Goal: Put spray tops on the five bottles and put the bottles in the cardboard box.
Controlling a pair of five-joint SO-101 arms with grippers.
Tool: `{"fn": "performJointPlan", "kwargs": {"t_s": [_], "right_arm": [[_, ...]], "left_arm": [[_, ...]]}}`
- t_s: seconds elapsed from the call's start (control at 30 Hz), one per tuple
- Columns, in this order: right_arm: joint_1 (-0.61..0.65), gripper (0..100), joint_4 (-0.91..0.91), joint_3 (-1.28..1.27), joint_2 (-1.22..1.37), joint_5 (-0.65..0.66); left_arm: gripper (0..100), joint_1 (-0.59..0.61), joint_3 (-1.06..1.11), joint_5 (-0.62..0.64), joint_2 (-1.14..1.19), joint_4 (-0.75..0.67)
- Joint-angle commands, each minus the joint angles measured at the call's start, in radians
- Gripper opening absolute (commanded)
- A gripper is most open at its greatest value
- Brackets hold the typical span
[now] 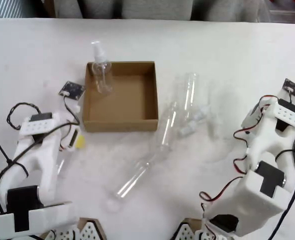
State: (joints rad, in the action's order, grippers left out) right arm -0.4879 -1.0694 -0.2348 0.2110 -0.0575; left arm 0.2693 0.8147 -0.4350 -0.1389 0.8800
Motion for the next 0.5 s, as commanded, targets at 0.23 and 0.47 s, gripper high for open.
{"fn": "performJointPlan", "kwargs": {"t_s": [0.23,0.47], "right_arm": [[0.013,15.5,0.012,0.135,0.111,-0.009],[0.013,15.2,0.005,0.236,0.182,0.031]], "left_arm": [[11,0.005,-0.003,-0.011,-0.056,-0.008],[11,0.005,-0.003,-0.011,-0.056,-0.008]]}}
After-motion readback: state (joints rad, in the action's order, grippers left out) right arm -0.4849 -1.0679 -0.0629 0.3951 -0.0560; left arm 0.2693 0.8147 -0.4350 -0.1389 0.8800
